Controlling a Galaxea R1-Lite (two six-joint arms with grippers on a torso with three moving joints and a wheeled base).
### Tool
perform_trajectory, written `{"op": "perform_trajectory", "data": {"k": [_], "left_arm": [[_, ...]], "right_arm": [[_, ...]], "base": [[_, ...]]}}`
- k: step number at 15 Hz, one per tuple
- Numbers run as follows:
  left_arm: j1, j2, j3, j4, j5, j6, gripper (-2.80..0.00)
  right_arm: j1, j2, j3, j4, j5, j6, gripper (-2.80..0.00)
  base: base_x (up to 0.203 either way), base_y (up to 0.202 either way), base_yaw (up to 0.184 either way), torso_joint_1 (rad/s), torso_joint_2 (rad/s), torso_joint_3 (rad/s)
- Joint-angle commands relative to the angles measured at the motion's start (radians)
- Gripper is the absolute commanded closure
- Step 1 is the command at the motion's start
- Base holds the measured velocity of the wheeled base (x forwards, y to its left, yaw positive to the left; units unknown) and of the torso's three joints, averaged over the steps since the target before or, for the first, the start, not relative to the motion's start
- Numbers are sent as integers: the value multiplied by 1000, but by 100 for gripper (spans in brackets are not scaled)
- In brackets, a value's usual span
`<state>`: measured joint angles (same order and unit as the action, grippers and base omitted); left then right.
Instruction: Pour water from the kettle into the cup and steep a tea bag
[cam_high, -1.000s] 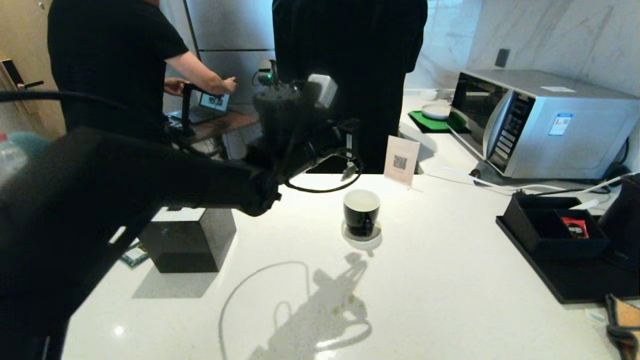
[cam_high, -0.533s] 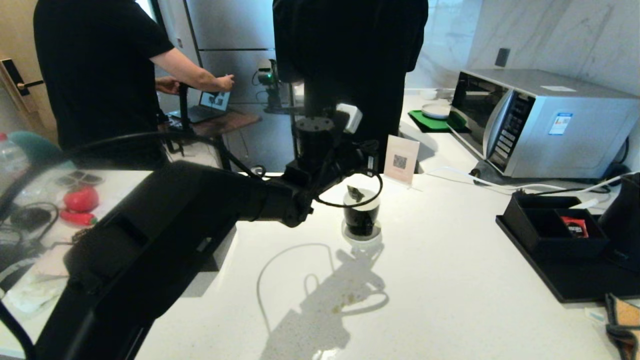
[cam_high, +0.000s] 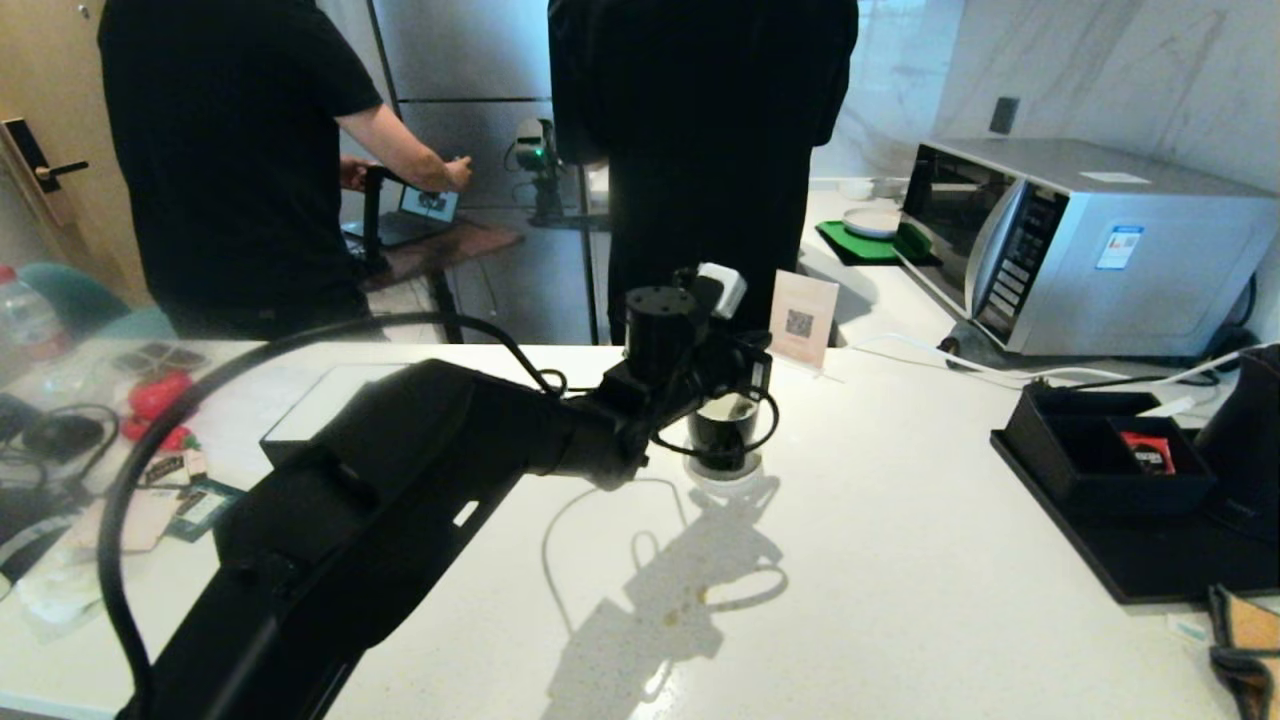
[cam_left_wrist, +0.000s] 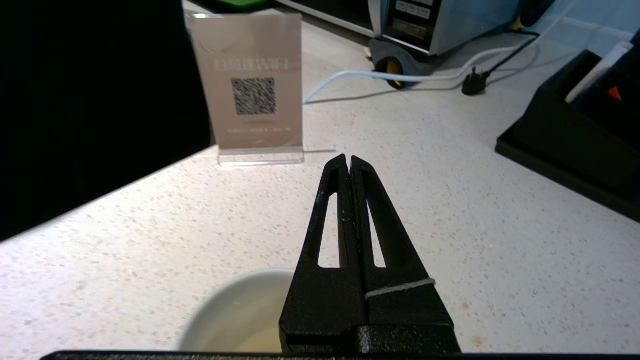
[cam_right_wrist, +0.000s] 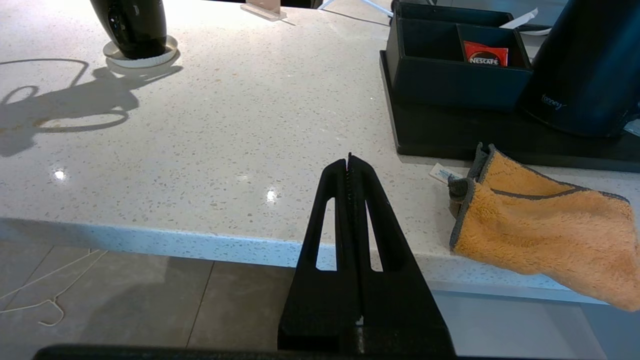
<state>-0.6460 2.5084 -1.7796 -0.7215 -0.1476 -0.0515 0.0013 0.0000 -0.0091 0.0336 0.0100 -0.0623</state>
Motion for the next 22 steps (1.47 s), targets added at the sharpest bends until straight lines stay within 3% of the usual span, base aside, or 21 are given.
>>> {"op": "perform_trajectory", "data": {"k": [1,5,9,17,22], "left_arm": [[-6,18,0,-4,-1,-1,0],[-7,28,3,-12,0,1,0],[-9,66,9,-87,8,-3,0],[-4,63,-3,-88,8,-1,0],[1,27,-88,-54,11,1,0]], "right_arm": [[0,0,0,0,1,-1,0],[0,0,0,0,1,-1,0],[0,1,0,0,1,-1,0],[0,0,0,0,1,-1,0],[0,0,0,0,1,-1,0]], "base": [[0,0,0,0,0,0],[0,0,0,0,0,0],[0,0,0,0,0,0],[0,0,0,0,0,0],[0,0,0,0,0,0]]}}
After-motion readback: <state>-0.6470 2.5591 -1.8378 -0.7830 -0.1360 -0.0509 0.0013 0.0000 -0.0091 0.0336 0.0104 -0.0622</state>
